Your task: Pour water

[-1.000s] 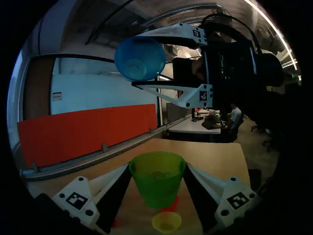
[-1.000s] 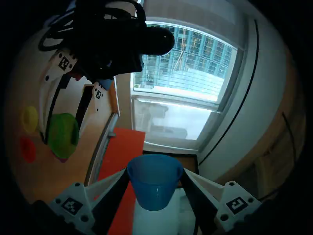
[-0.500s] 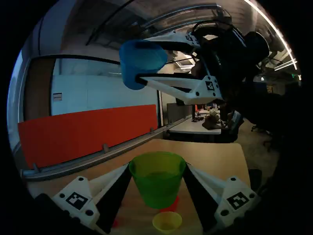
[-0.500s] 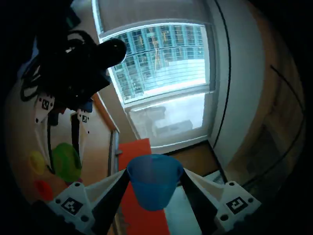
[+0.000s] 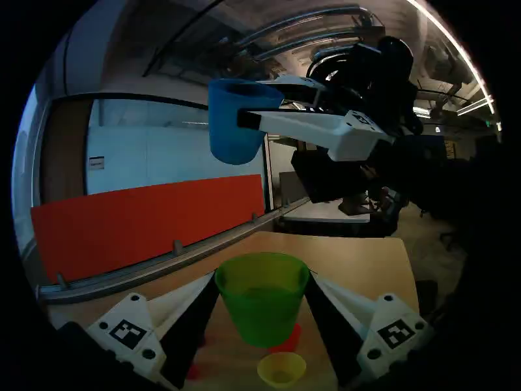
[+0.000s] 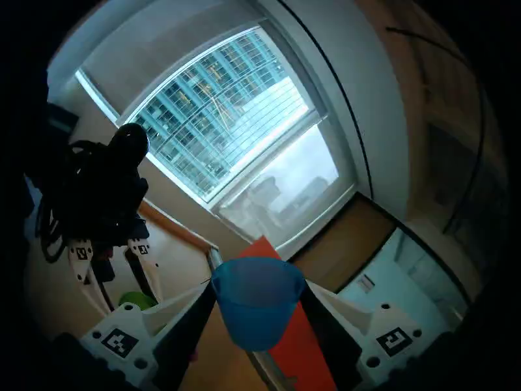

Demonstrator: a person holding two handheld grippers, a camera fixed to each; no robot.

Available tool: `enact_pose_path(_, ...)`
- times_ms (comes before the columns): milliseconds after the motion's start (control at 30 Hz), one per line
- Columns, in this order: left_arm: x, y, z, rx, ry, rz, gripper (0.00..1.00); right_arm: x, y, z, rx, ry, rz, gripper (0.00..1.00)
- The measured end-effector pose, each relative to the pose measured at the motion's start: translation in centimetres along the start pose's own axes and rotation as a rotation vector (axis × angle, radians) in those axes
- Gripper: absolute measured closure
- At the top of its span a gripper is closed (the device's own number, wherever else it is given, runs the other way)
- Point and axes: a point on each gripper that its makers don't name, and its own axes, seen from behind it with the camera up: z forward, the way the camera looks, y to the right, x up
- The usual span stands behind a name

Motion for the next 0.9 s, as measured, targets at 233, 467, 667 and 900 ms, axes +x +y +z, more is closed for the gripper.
enact_pose_path(233, 0.1, -0.1, -0.1, 0.001, -0.002, 0.007, 0.12, 1.2, -0.7, -0.4, 0.021, 0.036, 0.161, 0.08)
enact_pose_path(467, 0.3, -0.3, 0.0, 0.005, 0.0, 0.011, 0.13, 1.5, -1.8, -0.4, 0.045, 0.032, 0.321, 0.09)
enact_pose_path(667, 0.4, -0.2, 0.0, 0.004, -0.001, 0.014, 0.12, 1.8, -2.4, -0.4, 0.066, 0.033, 0.496, 0.09)
enact_pose_path(900, 0.6, -0.2, 0.0, 0.009, 0.003, 0.018, 0.12, 1.8, -3.1, -0.4, 0.105, 0.028, 0.661, 0.09)
